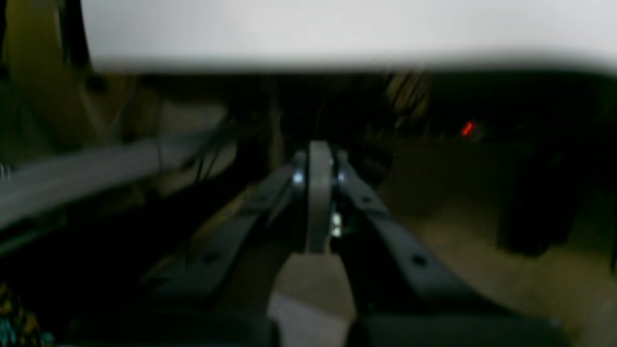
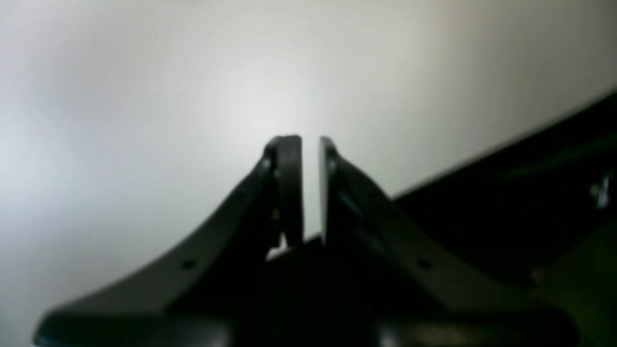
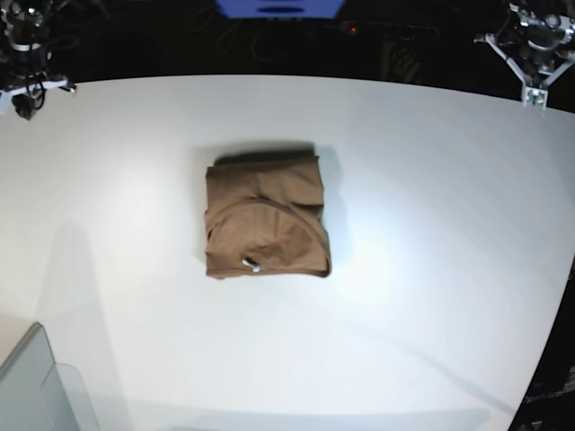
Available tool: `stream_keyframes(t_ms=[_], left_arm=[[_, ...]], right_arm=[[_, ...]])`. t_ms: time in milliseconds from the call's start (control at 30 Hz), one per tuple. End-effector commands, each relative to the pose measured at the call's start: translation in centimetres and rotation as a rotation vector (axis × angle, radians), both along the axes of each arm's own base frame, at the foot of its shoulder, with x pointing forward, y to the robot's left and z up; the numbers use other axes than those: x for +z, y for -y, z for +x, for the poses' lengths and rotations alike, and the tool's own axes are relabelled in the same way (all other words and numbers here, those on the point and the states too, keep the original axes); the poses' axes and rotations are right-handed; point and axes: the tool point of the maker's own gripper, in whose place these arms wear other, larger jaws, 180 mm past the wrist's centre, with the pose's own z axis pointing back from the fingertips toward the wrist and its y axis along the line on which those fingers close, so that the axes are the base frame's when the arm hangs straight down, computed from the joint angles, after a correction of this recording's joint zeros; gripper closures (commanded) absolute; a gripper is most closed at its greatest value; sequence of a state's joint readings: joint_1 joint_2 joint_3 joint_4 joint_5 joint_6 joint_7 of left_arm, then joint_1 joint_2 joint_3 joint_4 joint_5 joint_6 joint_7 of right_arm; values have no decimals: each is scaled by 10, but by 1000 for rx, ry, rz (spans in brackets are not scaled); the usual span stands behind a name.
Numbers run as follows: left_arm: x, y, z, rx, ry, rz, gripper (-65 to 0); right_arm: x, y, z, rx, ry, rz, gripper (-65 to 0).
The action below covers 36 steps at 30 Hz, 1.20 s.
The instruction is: Layout the t-shirt on the table in an organized manner, then fold the t-shirt properly
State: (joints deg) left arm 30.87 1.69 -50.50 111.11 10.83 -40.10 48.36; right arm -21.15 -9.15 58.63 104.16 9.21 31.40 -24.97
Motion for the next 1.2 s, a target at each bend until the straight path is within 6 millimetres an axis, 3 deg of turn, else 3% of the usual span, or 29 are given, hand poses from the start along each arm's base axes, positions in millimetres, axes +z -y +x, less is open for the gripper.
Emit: stream_keyframes(t_ms=[0,100,233,367,433,600,800,900,1033,1167], left_arm=[[-4,1,-2,-7,9,-17,0],[-34,9,-19,18,-32,-96,0],[-71,20,-39,57,-57,-196,0],[-123,57,-66,58,-127,-352,-1],[-145,65,-71,81,-136,-415,-1],[-192,90,-81,151,-163,-552,-1],[-222,126,-66,225,-65,-697,-1],[-235,142,-67,226,-104,-724,-1],[-256,131,-70,284,-139,-586,-1],[-265,119,-63,259,-136,-449,-2]], right_arm=[[-7,6,-11,-36,-4,20,-47],[-44,7,-38,-109,-48,120,-47],[-92,-8,-64,-162,-119,252,-47],[-136,-21,-89,-195,-202,371,-47],[-158,-29,-91,-194,-233,434,-47],[-188,-41,-94,-189,-209,477,-46],[-226,-94,-89,-112,-203,527,-46],[-251,-104,-106,-181,-254,489,-46],[-274,-119,-124,-137,-360,383,-46],[-271,-114,-132,35,-445,133,-46]])
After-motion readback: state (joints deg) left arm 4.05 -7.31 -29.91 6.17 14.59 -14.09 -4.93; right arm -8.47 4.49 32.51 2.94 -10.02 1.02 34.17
